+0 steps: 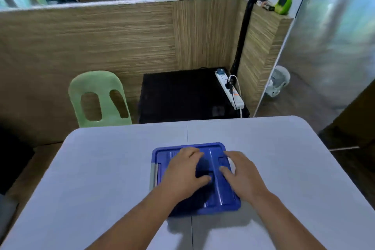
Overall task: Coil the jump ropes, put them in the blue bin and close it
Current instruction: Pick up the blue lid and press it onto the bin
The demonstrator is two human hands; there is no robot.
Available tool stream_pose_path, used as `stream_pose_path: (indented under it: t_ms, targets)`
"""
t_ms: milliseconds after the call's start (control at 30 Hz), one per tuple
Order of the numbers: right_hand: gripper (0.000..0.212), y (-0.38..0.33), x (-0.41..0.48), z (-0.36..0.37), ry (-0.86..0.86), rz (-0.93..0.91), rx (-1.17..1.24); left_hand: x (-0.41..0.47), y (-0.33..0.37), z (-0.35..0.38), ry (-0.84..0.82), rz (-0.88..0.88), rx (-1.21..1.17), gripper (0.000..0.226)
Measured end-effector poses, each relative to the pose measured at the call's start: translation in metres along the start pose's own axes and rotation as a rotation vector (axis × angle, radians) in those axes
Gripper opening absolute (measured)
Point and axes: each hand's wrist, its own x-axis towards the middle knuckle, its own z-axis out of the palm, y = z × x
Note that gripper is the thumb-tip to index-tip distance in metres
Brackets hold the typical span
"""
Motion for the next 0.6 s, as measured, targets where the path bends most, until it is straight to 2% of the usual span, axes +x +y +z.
stream_pose_path:
  t_ms: [233, 433, 600]
  targets:
    - [0.041, 0.024, 0.006, 0.013, -0.032, 0.353, 0.402, 0.019, 0.025, 0.018, -0.250, 0.018, 0.198, 0.107]
    - [0.025, 0.039, 0.014, 0.019, -0.080, 0.367, 0.608, 0.020, 0.038, 0.022, -0.306, 0.003, 0.231, 0.108]
    - [0.029, 0.041, 0.020, 0.015, -0.093, 0.497, 0.940, 0.020, 0.039, 0.022, -0.331, -0.035, 0.195, 0.110]
